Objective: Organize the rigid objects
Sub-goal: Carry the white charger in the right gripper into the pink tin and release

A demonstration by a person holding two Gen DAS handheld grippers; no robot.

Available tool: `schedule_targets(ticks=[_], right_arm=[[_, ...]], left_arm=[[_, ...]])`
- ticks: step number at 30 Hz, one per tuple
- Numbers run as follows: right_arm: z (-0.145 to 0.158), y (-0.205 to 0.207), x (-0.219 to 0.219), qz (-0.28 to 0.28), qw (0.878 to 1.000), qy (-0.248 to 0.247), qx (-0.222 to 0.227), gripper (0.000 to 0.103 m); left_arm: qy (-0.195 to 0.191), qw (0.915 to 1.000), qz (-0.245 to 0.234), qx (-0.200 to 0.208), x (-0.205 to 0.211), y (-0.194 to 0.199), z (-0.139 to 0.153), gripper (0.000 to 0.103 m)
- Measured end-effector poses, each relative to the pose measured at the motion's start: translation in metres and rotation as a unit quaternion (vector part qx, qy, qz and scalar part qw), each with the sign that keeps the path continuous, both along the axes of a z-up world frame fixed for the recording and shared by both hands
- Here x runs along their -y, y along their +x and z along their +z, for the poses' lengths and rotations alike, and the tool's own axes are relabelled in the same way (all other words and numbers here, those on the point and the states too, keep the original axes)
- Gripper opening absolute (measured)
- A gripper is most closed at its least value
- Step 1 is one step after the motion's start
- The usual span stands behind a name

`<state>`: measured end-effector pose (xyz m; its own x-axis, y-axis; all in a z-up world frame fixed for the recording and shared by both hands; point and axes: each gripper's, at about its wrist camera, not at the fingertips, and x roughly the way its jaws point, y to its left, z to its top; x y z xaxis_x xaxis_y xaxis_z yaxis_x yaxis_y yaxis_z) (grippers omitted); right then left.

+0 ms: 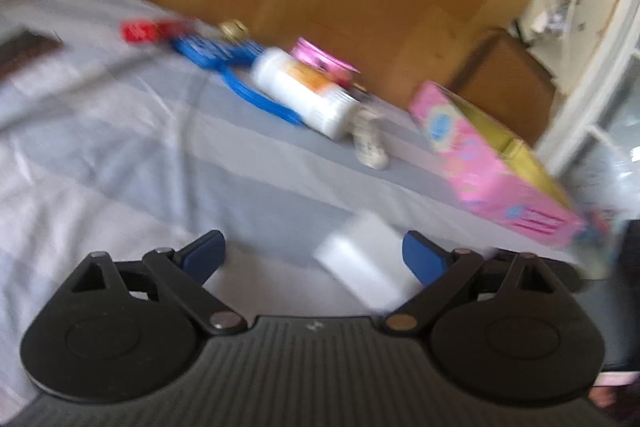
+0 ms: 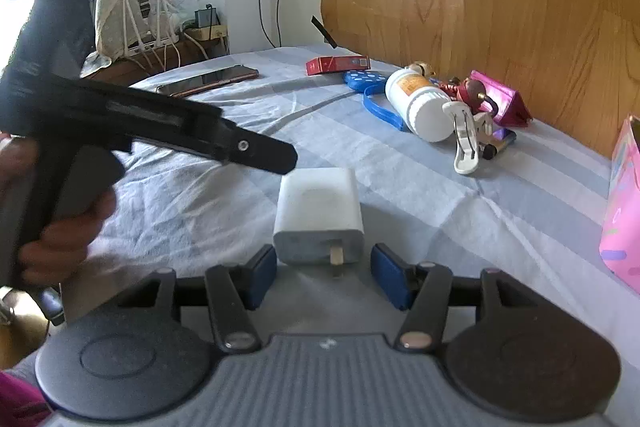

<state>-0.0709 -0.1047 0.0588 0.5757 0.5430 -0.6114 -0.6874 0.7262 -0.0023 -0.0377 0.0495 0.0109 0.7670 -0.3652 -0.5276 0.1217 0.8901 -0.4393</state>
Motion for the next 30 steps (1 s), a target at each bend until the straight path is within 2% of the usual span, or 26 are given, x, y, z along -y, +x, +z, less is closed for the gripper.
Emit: schedule_targets(ticks=[2,4,9,11,13,14,15,18,21,24,30], right_arm=[[0.000,-0.002,-0.002,0.005,1.000,0.000,0.001,0.050],[-0.002,-0.003,-0.002,0.006,1.000,0.001,0.004,0.049],[-0.002,-0.008,0.005,0.012,1.000,0.023,0.002,0.049],[0.000,-0.013,0.008,0.002,1.000,0.024,0.017,0.049],[0.003,-0.012,0.016,-0.013,0.999,0.029,0.028,0.049],[0.005,-0.011,0.022,-0.021,0.999,0.034,0.033,0.049],[0.008,-0.009,0.028,-0.027,0.998,0.043,0.037,0.049],[0.020,-0.002,0.048,-0.048,0.996,0.057,0.052,0.048],[0.032,0.000,0.072,-0.075,0.992,0.067,0.080,0.048],[0.038,0.003,0.096,-0.098,0.987,0.088,0.088,0.048],[0.053,0.011,0.142,-0.147,0.975,0.108,0.126,0.048]], left_arm=[[-0.022,0.9994,-0.018,-0.018,0.010,-0.001,0.000,0.094],[-0.025,0.9990,-0.028,-0.025,0.020,0.000,0.000,0.094],[-0.004,0.9983,-0.046,-0.035,0.048,0.009,-0.001,0.092],[0.012,0.9976,-0.054,-0.043,0.060,0.012,0.001,0.091],[-0.007,0.9958,-0.069,-0.059,0.066,0.019,0.002,0.082],[-0.026,0.9936,-0.086,-0.069,0.070,0.024,0.002,0.072],[-0.035,0.9924,-0.092,-0.074,0.073,0.025,0.003,0.071],[-0.036,0.9915,-0.110,-0.061,0.091,0.035,0.014,0.071],[-0.063,0.9866,-0.142,-0.051,0.109,0.045,0.024,0.071],[-0.070,0.9827,-0.167,-0.041,0.133,0.051,0.030,0.071],[-0.035,0.9741,-0.223,-0.022,0.188,0.069,0.057,0.071]])
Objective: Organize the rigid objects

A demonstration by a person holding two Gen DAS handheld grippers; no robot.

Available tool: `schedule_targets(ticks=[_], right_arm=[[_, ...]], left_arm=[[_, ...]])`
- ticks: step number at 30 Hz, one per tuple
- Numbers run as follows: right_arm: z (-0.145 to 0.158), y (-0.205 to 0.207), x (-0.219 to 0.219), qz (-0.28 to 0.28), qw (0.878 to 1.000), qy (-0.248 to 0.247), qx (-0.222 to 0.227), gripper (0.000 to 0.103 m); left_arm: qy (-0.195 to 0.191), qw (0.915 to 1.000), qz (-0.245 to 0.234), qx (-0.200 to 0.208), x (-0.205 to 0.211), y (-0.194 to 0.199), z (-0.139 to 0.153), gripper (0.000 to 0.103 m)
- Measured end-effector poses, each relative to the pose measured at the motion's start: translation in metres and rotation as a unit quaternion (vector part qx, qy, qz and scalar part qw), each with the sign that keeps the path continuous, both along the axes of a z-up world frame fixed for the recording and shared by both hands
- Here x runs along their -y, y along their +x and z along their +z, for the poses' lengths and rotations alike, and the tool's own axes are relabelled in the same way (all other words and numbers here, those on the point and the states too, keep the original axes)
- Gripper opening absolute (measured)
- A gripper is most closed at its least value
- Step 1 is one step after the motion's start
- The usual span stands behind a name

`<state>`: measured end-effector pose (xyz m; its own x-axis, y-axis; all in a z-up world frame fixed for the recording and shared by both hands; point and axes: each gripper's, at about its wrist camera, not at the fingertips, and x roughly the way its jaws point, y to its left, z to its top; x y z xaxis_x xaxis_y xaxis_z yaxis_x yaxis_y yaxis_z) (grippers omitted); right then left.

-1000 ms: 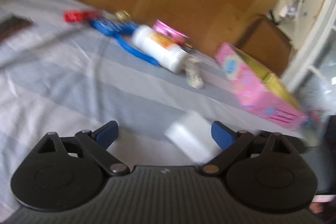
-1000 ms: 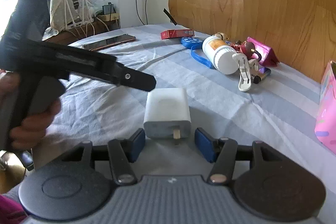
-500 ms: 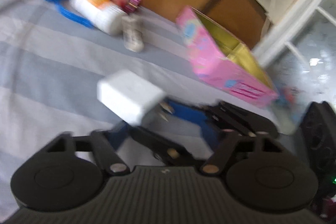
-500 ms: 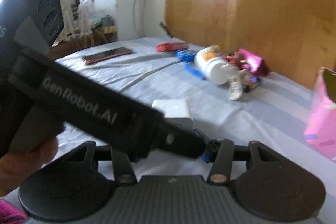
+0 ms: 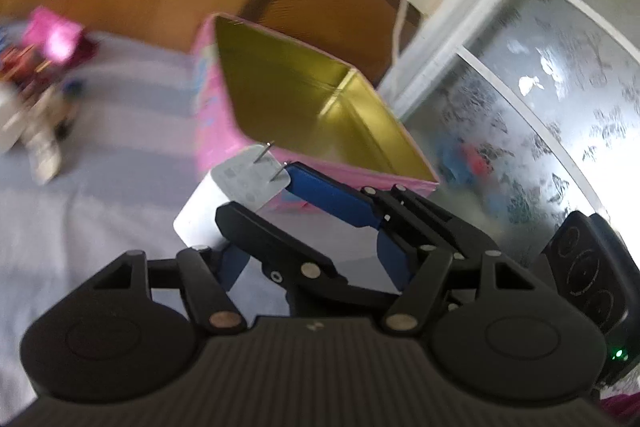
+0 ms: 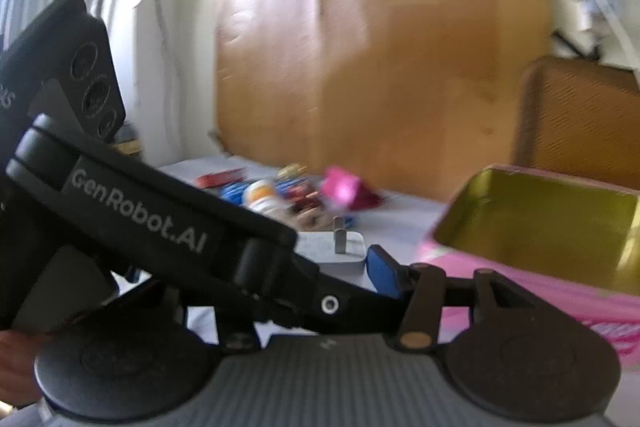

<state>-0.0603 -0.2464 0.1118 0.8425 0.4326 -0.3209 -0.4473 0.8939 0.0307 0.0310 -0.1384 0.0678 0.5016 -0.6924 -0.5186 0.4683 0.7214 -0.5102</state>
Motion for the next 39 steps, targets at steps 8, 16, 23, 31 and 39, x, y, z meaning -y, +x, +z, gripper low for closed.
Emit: schedule_targets(ticks=[8,16,23,31,39], right_arm=[[0.029,0.040,0.047,-0.071,0.997,0.020,0.038,0.048],[-0.008,0.081,0.063,-0.139,0.990,-0.008,-0.006,0.055],[-0.009,0.081,0.064,-0.159,0.987,0.021,0.031,0.063],[0.018,0.064,0.008,-0.053,0.995,0.062,0.051,0.056],[0.005,0.079,-0.114,0.055,0.998,-0.014,0.009,0.046]], left_arm=[[0.023,0.9977,-0.042,0.048,0.060,0.038,0.037,0.073],[0.054,0.9978,-0.014,0.037,0.075,0.064,0.002,0.078],[0.012,0.9945,0.059,0.086,-0.009,0.018,0.019,0.088],[0.140,0.9587,0.238,0.068,-0.159,-0.067,-0.040,0.089],[0.169,0.9288,0.322,0.073,-0.222,-0.081,-0.064,0.090]])
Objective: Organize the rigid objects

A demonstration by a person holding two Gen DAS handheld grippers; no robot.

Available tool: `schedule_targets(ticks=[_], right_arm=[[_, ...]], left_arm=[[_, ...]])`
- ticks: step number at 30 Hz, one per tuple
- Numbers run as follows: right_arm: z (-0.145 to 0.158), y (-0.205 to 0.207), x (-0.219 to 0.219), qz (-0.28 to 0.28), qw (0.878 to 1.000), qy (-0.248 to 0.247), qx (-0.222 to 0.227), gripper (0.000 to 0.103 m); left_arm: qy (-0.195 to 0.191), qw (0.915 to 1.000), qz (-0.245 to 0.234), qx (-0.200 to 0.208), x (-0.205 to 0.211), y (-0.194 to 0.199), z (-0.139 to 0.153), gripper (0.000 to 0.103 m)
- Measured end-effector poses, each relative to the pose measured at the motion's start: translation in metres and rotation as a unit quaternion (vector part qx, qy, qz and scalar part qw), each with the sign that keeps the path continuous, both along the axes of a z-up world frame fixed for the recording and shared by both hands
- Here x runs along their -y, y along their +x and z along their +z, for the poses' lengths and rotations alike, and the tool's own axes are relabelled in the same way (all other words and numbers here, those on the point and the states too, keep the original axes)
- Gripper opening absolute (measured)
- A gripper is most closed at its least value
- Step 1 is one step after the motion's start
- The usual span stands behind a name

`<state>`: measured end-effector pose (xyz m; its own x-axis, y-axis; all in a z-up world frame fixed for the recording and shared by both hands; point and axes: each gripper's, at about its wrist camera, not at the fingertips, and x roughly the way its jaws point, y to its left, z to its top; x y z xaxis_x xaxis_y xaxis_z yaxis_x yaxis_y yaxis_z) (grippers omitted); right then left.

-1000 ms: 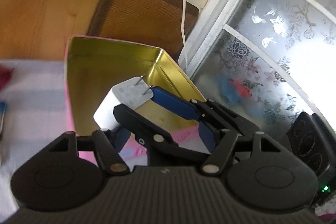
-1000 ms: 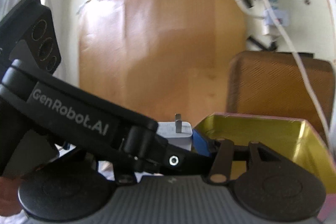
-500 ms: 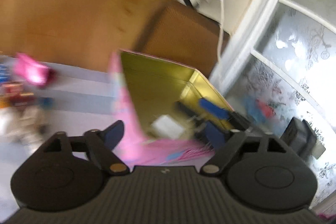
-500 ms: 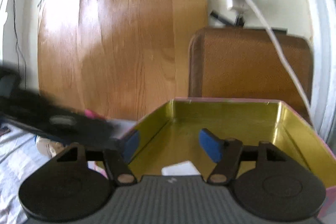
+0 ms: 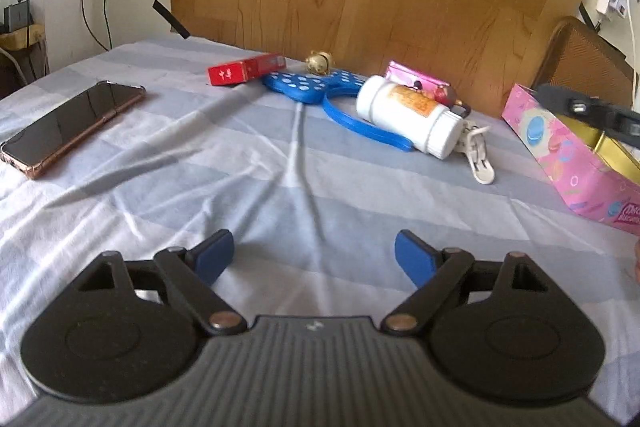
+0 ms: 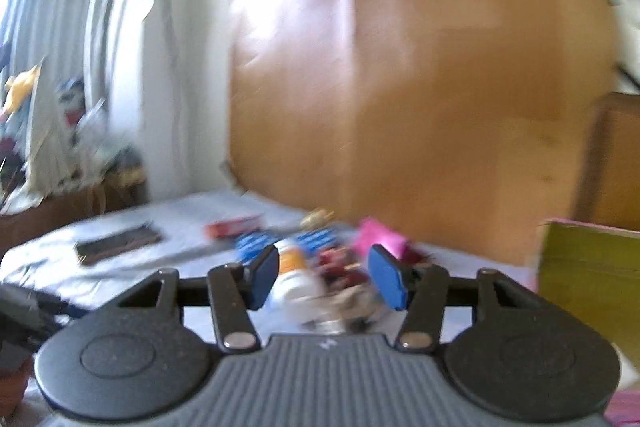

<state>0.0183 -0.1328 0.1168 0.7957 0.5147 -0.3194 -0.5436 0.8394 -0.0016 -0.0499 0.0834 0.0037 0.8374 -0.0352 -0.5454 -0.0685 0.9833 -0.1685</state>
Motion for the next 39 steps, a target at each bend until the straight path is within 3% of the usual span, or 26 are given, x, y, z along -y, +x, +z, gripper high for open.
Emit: schedule_targets(ticks=[2,9,17,19,20,22,23,24,32,34,36,39], right_arm=[[-0.001,0.009,-0.013,-0.007,1.000,-0.011,-0.007,0.044],[-0.007,0.053,-0.025,-0.067,0.996,-0.043,-0.036,0.046],[-0.037,0.106,-0.048,-0.057,0.992,-0.061,-0.099,0.049],[-0.042,0.113,-0.051,-0.055,0.991,-0.069,-0.102,0.031],[-0.042,0.111,-0.051,-0.058,0.991,-0.068,-0.095,0.028],[-0.035,0.098,-0.045,-0.072,0.993,-0.053,-0.078,0.020],[-0.030,0.087,-0.040,-0.077,0.994,-0.043,-0.061,0.010],[-0.025,0.076,-0.033,-0.086,0.994,-0.034,-0.051,0.009],[-0.011,-0.042,0.042,-0.036,0.994,0.066,-0.073,0.009],[-0.017,-0.062,0.060,-0.049,0.991,0.085,-0.088,0.009],[-0.026,-0.079,0.076,-0.082,0.989,0.092,-0.082,0.009],[-0.031,-0.089,0.090,-0.136,0.987,0.056,-0.067,0.013]], left_arm=[[-0.020,0.9998,-0.001,0.008,-0.003,0.000,-0.001,0.093],[-0.014,0.9998,-0.007,0.011,0.005,-0.001,-0.004,0.094],[-0.028,0.9994,-0.013,0.017,0.003,-0.005,-0.007,0.094],[-0.029,0.9993,-0.015,0.017,0.002,-0.004,-0.006,0.094],[-0.030,0.9993,-0.016,0.018,0.002,-0.004,-0.006,0.094],[-0.034,0.9991,-0.015,0.019,0.001,-0.005,-0.006,0.094],[-0.037,0.9990,-0.015,0.020,0.001,-0.005,-0.006,0.094],[-0.039,0.9989,-0.015,0.021,0.000,-0.005,-0.006,0.094],[-0.062,0.9976,-0.022,0.023,-0.006,-0.005,-0.005,0.095],[-0.071,0.9965,-0.032,0.028,0.001,-0.006,-0.003,0.095],[-0.114,0.9909,-0.062,0.035,0.012,-0.008,-0.001,0.095],[-0.136,0.9842,-0.111,0.025,0.043,-0.005,0.001,0.095]])
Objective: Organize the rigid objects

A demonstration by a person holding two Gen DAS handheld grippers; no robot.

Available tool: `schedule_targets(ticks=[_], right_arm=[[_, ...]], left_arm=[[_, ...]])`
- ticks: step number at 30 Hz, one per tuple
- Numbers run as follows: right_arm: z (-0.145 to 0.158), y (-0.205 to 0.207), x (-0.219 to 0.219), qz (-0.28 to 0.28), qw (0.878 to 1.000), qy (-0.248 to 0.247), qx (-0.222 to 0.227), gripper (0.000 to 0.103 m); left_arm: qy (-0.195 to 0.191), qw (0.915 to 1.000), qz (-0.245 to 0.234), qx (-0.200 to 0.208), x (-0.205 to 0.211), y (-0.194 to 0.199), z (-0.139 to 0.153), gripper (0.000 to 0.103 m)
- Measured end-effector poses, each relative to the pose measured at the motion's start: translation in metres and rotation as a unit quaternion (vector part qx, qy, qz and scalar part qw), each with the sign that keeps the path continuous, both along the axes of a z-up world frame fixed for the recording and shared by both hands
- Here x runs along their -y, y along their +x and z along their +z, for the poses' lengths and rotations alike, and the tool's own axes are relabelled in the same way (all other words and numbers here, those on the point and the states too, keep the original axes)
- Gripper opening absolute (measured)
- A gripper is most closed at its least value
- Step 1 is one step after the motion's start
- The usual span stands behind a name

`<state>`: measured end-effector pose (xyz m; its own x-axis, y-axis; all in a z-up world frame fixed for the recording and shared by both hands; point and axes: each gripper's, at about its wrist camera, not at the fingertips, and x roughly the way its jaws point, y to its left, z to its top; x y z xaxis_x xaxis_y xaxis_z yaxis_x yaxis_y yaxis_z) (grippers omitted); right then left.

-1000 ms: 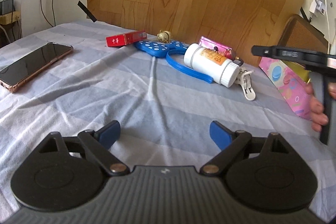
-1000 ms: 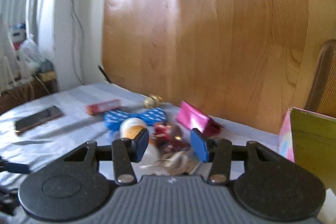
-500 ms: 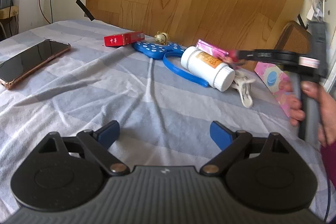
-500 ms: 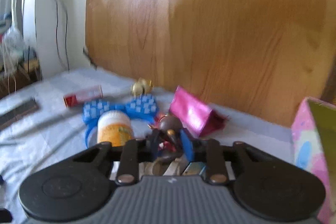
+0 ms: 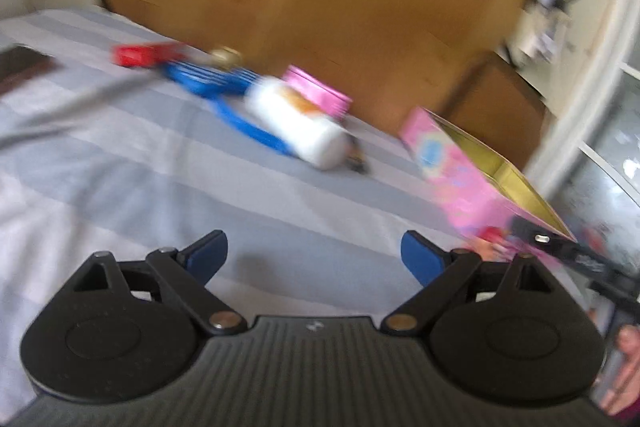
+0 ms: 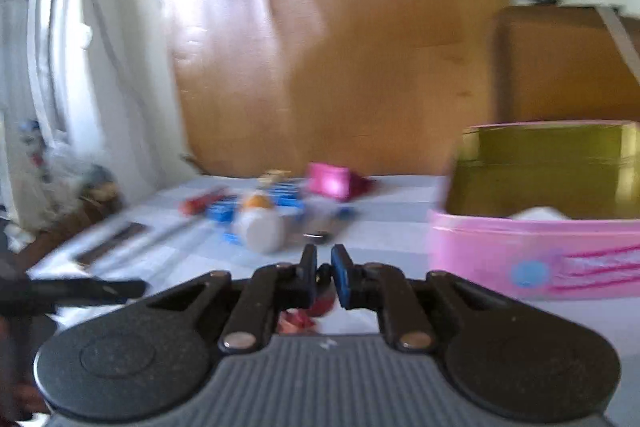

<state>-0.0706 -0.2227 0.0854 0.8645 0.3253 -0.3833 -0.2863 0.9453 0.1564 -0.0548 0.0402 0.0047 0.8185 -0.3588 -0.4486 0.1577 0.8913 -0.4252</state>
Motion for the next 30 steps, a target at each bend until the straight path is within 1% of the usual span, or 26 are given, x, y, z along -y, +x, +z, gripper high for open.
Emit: schedule_targets(ticks=[3,5,6,10,11,14,16,17,19,20,21,22,23,24,25,26,27,30], right_arm=[[-0.001,0.000,0.016,-0.009,1.000,0.008,-0.008,0.014],[-0.002,-0.004,0.025,-0.022,1.000,0.005,-0.003,0.019],[-0.003,-0.005,0.029,-0.030,1.000,0.004,-0.002,0.025],[-0.002,-0.017,0.045,-0.023,0.999,0.023,0.002,0.026],[-0.001,-0.022,0.048,-0.010,1.000,0.026,0.003,0.026],[-0.003,-0.032,0.050,0.071,0.997,0.038,-0.020,0.026],[-0.006,-0.040,0.044,0.101,0.994,0.021,-0.028,0.029],[-0.008,-0.041,0.040,0.109,0.993,0.010,-0.034,0.029],[-0.013,-0.039,0.035,0.125,0.991,0.010,-0.045,0.029],[-0.016,-0.035,0.032,0.133,0.989,0.015,-0.055,0.029],[-0.019,-0.031,0.030,0.136,0.988,0.018,-0.065,0.029],[-0.022,-0.027,0.027,0.140,0.987,0.023,-0.073,0.029],[-0.024,-0.023,0.025,0.143,0.986,0.029,-0.079,0.029],[-0.026,-0.021,0.021,0.142,0.986,0.035,-0.085,0.032],[-0.026,-0.021,0.019,0.138,0.986,0.036,-0.087,0.035],[-0.026,-0.020,0.017,0.138,0.986,0.037,-0.088,0.035],[-0.026,-0.020,0.015,0.141,0.985,0.040,-0.086,0.035],[-0.025,-0.022,0.008,0.161,0.982,0.048,-0.081,0.036]], left_arm=[[0.004,0.9986,-0.052,0.001,0.030,0.002,0.006,0.095],[-0.001,0.9968,-0.080,0.000,0.045,0.004,0.011,0.095],[-0.005,0.9956,-0.093,-0.002,0.051,0.005,0.013,0.095],[-0.008,0.9912,-0.132,0.004,0.063,-0.002,0.018,0.095],[-0.007,0.9899,-0.141,0.000,0.065,-0.004,0.016,0.095],[-0.011,0.9854,-0.169,-0.012,0.069,-0.013,0.010,0.094],[-0.004,0.9816,-0.190,-0.018,0.074,-0.020,0.003,0.093],[0.009,0.9802,-0.197,-0.016,0.078,-0.024,0.000,0.092],[0.042,0.9775,-0.206,-0.018,0.089,-0.025,-0.005,0.084],[0.055,0.9752,-0.212,-0.028,0.095,-0.022,-0.009,0.069],[0.067,0.9736,-0.215,-0.036,0.101,-0.018,-0.011,0.059],[0.084,0.9741,-0.209,-0.025,0.104,-0.018,-0.010,0.053],[0.095,0.9731,-0.208,-0.026,0.106,-0.015,-0.011,0.036],[0.101,0.9741,-0.200,-0.028,0.105,-0.012,-0.011,0.023],[0.090,0.9748,-0.200,-0.038,0.097,-0.008,-0.011,0.020],[0.068,0.9755,-0.204,-0.046,0.086,-0.006,-0.012,0.014],[0.054,0.9764,-0.203,-0.049,0.074,-0.006,-0.012,0.013],[0.069,0.9815,-0.174,-0.040,0.041,-0.019,-0.010,0.013]])
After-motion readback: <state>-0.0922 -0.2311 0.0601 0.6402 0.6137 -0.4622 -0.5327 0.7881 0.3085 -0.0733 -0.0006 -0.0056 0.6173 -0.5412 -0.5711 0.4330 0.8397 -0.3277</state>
